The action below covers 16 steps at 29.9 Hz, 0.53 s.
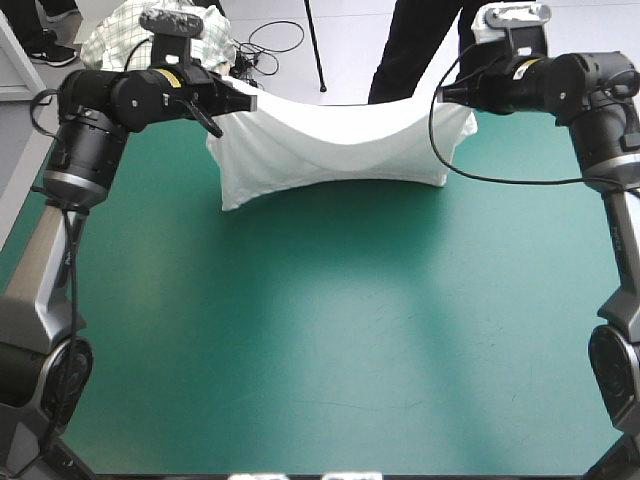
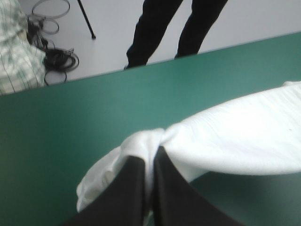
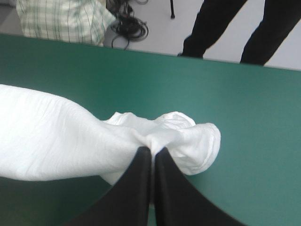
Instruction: Fold the cloth
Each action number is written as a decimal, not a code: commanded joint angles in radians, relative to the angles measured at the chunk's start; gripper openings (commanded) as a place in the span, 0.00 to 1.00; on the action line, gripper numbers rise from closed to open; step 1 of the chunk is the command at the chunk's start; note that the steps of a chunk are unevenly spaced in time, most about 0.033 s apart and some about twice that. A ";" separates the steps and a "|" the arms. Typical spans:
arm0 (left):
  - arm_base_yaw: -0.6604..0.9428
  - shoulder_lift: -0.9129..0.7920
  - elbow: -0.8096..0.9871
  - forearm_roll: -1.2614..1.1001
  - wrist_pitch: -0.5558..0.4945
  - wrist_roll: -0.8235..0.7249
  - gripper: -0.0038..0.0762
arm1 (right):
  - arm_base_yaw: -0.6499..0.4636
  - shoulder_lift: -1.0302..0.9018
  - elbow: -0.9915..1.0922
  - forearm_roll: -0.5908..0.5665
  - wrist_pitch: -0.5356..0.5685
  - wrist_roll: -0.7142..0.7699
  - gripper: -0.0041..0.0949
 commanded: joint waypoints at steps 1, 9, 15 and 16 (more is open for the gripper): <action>0.000 -0.025 0.065 0.003 -0.042 -0.003 0.04 | -0.009 -0.029 0.069 0.006 -0.012 -0.020 0.02; -0.004 -0.073 0.312 -0.096 0.064 0.026 0.04 | -0.007 -0.046 0.289 0.015 0.090 -0.023 0.02; -0.057 -0.186 0.529 -0.099 0.053 0.028 0.04 | 0.014 -0.130 0.430 0.009 0.098 -0.023 0.02; -0.069 -0.206 0.570 -0.089 0.053 0.027 0.04 | 0.014 -0.147 0.455 0.009 0.098 -0.023 0.02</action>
